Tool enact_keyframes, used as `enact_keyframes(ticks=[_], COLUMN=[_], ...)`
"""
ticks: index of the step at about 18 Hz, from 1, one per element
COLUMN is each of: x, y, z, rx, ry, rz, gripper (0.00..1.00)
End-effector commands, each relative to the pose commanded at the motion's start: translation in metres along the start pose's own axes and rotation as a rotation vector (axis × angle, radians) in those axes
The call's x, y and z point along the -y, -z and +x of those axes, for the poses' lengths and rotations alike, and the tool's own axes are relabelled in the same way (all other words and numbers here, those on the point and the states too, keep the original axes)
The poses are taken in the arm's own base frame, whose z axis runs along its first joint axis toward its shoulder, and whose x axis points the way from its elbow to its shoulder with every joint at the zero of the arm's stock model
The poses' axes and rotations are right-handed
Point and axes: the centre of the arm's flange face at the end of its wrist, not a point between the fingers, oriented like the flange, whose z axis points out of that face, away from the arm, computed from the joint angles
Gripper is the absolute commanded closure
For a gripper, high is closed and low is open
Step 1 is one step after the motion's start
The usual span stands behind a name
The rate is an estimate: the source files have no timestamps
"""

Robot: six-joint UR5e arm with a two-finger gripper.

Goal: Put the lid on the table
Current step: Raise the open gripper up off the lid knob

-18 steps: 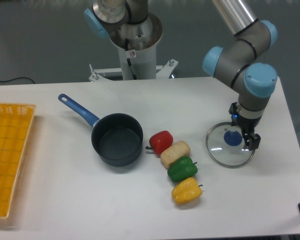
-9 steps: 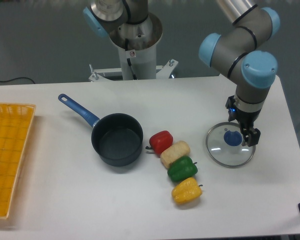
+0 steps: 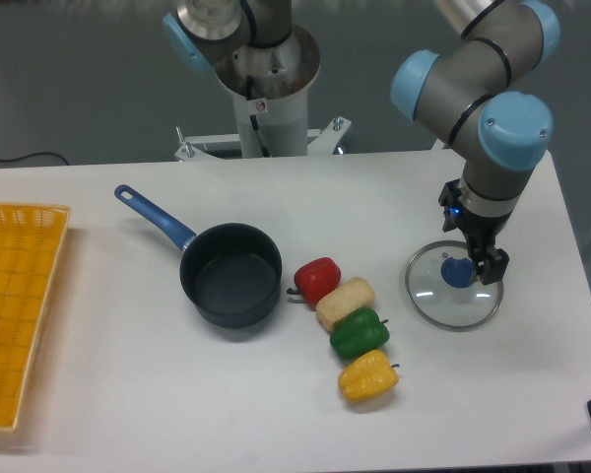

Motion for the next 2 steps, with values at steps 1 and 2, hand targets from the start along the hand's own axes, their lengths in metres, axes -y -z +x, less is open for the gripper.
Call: enact_keyframes(ticks=[1, 2], x=[0.0004, 0.0005], y=[-0.0014, -0.0020], z=[0.0006, 0.0008], rx=[-0.002, -0.002], ry=[0.006, 0.006], rz=[0.003, 0.003], gripper=[0.00, 0.00])
